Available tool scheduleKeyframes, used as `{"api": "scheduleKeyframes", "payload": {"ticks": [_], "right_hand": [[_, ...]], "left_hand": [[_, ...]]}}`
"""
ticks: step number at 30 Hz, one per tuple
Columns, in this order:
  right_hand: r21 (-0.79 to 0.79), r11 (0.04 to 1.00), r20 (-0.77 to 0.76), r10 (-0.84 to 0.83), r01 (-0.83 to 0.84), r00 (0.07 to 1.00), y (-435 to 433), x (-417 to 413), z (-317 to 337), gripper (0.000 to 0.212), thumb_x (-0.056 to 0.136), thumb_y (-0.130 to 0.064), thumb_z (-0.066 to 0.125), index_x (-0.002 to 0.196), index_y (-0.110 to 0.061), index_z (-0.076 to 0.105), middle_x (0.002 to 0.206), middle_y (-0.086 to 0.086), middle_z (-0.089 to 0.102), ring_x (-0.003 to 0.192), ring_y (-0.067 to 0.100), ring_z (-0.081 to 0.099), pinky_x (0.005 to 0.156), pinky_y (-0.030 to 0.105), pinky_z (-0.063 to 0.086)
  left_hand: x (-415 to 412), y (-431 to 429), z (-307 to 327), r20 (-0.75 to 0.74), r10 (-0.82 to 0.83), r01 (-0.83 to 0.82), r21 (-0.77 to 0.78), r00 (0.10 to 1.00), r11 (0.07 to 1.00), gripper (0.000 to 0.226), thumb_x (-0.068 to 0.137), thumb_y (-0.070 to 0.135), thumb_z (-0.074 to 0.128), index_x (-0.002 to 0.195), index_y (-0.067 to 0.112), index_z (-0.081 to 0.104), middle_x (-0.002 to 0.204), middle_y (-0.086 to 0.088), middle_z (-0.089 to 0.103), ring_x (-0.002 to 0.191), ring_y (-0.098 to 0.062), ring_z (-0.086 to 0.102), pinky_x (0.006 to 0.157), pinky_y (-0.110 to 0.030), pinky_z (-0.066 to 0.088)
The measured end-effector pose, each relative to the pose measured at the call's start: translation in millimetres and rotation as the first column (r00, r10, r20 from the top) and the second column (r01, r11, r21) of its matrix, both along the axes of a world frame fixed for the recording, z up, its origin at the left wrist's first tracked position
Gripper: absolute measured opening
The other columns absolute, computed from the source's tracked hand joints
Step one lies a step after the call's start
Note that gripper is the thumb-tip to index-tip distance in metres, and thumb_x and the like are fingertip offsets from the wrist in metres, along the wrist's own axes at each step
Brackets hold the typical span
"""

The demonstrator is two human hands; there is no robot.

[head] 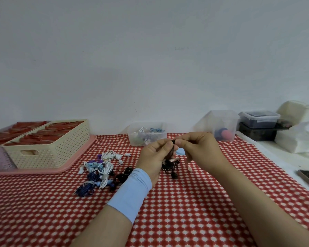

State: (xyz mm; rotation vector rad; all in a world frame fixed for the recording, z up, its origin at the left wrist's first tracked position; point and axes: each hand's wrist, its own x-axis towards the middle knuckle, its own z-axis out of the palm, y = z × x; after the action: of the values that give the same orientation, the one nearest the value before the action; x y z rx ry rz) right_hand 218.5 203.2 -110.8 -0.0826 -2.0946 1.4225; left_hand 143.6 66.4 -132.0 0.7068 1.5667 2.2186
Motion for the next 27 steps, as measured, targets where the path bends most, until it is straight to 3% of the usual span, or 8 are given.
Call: {"api": "scheduleKeyframes", "payload": {"ticks": [3,6,11,14,18,22,27], "right_hand": [[-0.055,0.998,0.015,0.003,-0.002,1.000,-6,-2,0,0.018,0.095,-0.014,0.067,0.079,-0.012,0.075,0.048,-0.011,0.058,0.043,0.002,0.050,0.046,0.027,0.051],[-0.187,0.982,0.092,0.056,-0.038,0.994,-7,-4,-1,0.028,0.096,-0.019,0.066,0.070,-0.008,0.069,0.049,0.005,0.048,0.043,0.014,0.043,0.047,0.031,0.051],[-0.365,0.925,0.208,0.194,-0.107,0.959,-3,-3,-5,0.025,0.098,-0.019,0.063,0.087,0.003,0.067,0.071,0.011,0.052,0.052,0.015,0.044,0.048,0.029,0.047],[-0.379,0.921,0.205,0.176,-0.088,0.963,-3,-6,-6,0.025,0.097,-0.019,0.064,0.095,0.005,0.071,0.076,0.010,0.063,0.055,0.015,0.052,0.049,0.030,0.050],[-0.282,0.958,0.133,0.092,-0.051,0.987,-5,-6,-5,0.011,0.094,-0.014,0.069,0.100,-0.011,0.077,0.089,0.015,0.075,0.058,0.017,0.059,0.051,0.030,0.053],[-0.189,0.979,0.106,0.103,-0.082,0.989,-4,-3,-3,0.013,0.095,-0.011,0.066,0.102,-0.011,0.078,0.087,0.015,0.076,0.057,0.019,0.063,0.049,0.030,0.053],[-0.061,0.993,0.142,0.110,-0.102,0.984,1,-1,-1,0.018,0.088,-0.007,0.074,0.106,-0.010,0.077,0.087,0.013,0.077,0.064,0.025,0.068,0.051,0.029,0.057]], "left_hand": [[1,-1,3,-0.165,0.091,-0.097,-0.029,0.982,0.995,0.013,0.092,0.008,0.063,0.091,0.017,0.073,0.081,0.001,0.076,0.078,-0.009,0.071,0.075,-0.021,0.054],[-1,-4,5,-0.363,0.187,-0.237,-0.098,0.913,0.967,0.013,0.089,0.006,0.068,0.089,0.019,0.072,0.079,0.005,0.076,0.077,-0.005,0.072,0.072,-0.015,0.054],[-7,-8,4,-0.636,0.164,-0.356,-0.187,0.754,0.916,0.017,0.086,0.009,0.072,0.088,0.026,0.073,0.077,0.011,0.074,0.070,-0.002,0.069,0.072,-0.016,0.055],[-7,-5,1,-0.540,0.176,-0.319,-0.182,0.823,0.930,0.010,0.089,0.008,0.069,0.094,0.014,0.074,0.079,0.006,0.075,0.069,-0.002,0.068,0.070,-0.015,0.054],[-7,-4,-1,-0.308,0.123,-0.181,-0.167,0.943,0.969,0.013,0.092,0.004,0.063,0.102,0.008,0.071,0.082,-0.002,0.076,0.070,-0.006,0.069,0.070,-0.016,0.054],[-8,-5,-1,-0.212,0.071,-0.100,-0.131,0.975,0.986,0.012,0.095,0.006,0.061,0.097,0.013,0.070,0.079,0.000,0.074,0.070,-0.005,0.066,0.069,-0.018,0.053],[-10,-8,-3,-0.203,0.049,-0.084,-0.168,0.978,0.982,0.013,0.095,0.013,0.062,0.090,0.018,0.072,0.074,0.005,0.071,0.068,-0.005,0.062,0.067,-0.018,0.053]]}}
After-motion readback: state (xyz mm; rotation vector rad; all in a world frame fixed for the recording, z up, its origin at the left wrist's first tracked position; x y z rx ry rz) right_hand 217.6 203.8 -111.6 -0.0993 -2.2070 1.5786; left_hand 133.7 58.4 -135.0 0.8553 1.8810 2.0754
